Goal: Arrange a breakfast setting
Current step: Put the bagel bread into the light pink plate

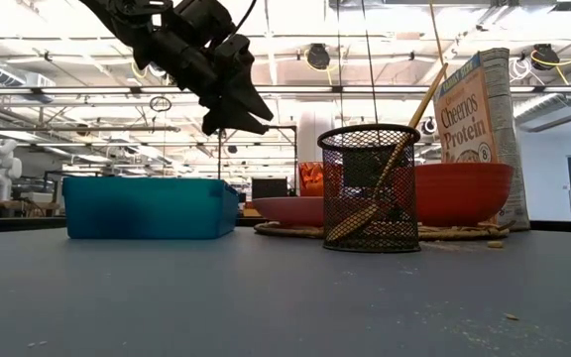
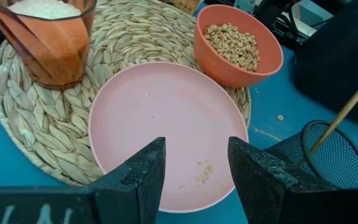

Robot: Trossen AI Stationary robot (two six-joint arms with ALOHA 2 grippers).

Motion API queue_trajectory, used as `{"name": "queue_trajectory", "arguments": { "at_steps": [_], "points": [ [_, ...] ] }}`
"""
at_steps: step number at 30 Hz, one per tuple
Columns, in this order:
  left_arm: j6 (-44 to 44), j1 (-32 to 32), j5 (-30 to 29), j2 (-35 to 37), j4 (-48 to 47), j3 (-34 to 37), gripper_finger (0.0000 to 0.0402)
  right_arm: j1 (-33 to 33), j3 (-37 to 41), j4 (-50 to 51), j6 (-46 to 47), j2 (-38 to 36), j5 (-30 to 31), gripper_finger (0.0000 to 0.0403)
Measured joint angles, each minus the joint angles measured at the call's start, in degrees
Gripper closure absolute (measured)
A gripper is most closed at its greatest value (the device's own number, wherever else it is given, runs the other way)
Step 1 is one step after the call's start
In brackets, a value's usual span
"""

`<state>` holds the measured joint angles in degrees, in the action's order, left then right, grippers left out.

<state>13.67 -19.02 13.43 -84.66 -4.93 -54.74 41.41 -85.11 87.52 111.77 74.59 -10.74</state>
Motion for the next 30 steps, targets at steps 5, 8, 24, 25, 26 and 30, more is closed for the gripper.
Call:
{"name": "queue_trajectory", "arguments": {
  "at_steps": [5, 8, 24, 25, 26, 30],
  "points": [
    [0.02, 0.06, 0.00, 0.00, 0.02, 0.00, 0.0222, -0.04, 3.49, -2.97, -0.24, -0.35, -0.01, 0.0158],
    [0.07, 0.06, 0.00, 0.00, 0.04, 0.00, 0.0222, -0.02, 5.16, -2.86, -0.35, -0.33, -2.48, 0.0158],
    [0.05, 0.06, 0.00, 0.00, 0.02, 0.00, 0.0222, -0.04, 6.72, -3.60, -2.57, -0.35, -4.35, 0.0158],
    [0.04, 0.06, 0.00, 0.00, 0.02, 0.00, 0.0222, -0.04, 6.72, -3.60, -3.05, -0.34, -4.35, 0.0158],
    [0.04, 0.06, 0.00, 0.00, 0.02, 0.00, 0.0222, -0.04, 6.72, -3.54, -3.59, -0.35, -4.35, 0.0158],
    [0.04, 0.06, -0.02, 0.00, 0.02, 0.00, 0.0222, -0.15, 6.72, -3.29, -3.63, -0.35, -4.35, 0.0158]
  ]
}}
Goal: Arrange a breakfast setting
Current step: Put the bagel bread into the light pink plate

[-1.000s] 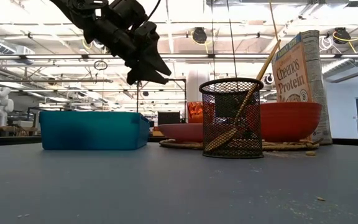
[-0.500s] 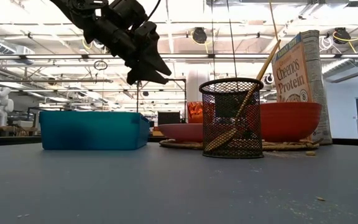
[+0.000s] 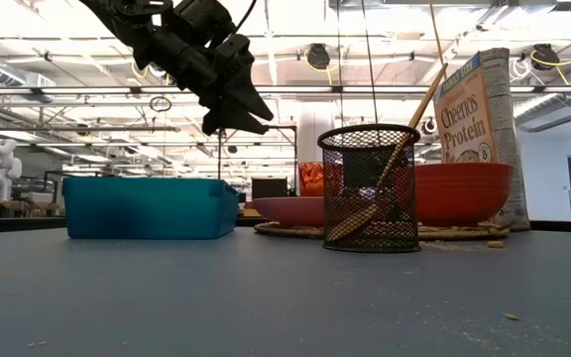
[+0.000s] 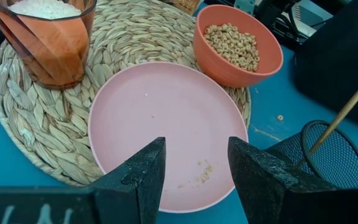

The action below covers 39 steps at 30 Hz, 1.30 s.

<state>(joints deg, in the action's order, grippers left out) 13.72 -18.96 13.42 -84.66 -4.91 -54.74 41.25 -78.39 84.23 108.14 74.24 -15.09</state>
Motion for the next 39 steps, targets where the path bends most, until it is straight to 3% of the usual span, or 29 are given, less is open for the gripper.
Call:
{"name": "queue_trajectory", "arguments": {
  "at_steps": [30, 39],
  "points": [
    [-1.04, 0.00, -0.03, 0.00, 0.00, 0.00, 0.0222, -0.02, 0.14, -2.58, 5.23, 0.00, 1.92, 0.0240],
    [-1.12, -0.02, -0.03, 0.00, 0.00, 0.00, 0.0222, -0.04, 2.16, -3.30, 6.32, -0.11, 1.55, 0.0283]
  ]
}}
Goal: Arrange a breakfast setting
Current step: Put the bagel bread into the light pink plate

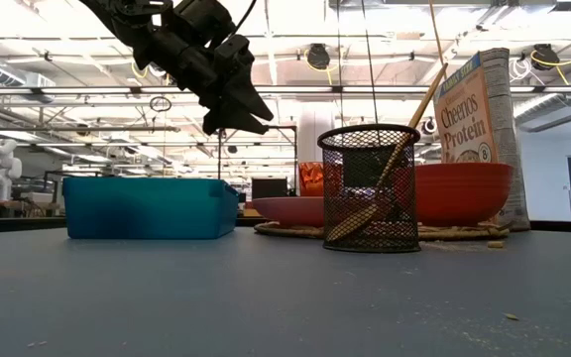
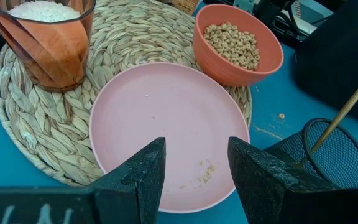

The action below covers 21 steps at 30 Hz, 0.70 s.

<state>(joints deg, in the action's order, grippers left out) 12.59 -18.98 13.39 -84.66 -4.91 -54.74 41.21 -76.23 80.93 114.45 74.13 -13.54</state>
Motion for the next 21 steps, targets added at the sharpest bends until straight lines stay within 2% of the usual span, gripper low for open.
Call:
{"name": "queue_trajectory", "arguments": {
  "at_steps": [12, 21],
  "points": [
    [-0.45, 0.01, 0.00, 0.00, 0.00, 0.00, 0.0222, 0.04, 0.31, 0.39, 1.97, -2.67, -0.15, 0.0357],
    [-0.45, 0.00, 0.00, 0.00, -0.02, 0.00, 0.0222, 0.04, 0.31, 0.33, 1.97, -5.95, -0.14, 0.0364]
  ]
}}
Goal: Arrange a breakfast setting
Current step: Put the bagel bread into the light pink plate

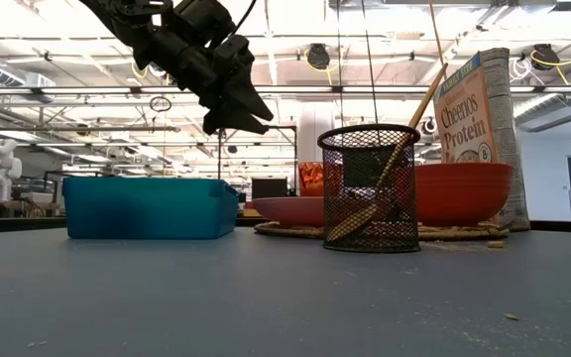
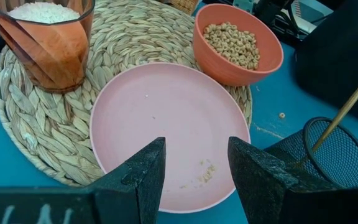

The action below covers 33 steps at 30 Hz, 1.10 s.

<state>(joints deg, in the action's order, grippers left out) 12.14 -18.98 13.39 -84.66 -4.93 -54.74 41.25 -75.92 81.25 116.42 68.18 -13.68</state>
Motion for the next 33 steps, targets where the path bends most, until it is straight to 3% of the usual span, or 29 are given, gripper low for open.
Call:
{"name": "queue_trajectory", "arguments": {
  "at_steps": [24, 28, 33],
  "points": [
    [0.07, 0.02, 0.00, 0.00, 0.02, 0.00, 0.0222, -0.01, -0.09, -1.69, 1.62, -18.80, 0.59, 0.0362],
    [0.07, 0.00, 0.00, 0.00, 0.02, 0.00, 0.0222, 0.00, -0.09, -3.56, 1.47, -21.88, 7.26, 0.0362],
    [0.07, 0.00, 0.00, 0.00, 0.07, 0.00, 0.0222, -0.02, -0.09, -5.15, 1.44, -24.84, 21.15, 0.0364]
  ]
}}
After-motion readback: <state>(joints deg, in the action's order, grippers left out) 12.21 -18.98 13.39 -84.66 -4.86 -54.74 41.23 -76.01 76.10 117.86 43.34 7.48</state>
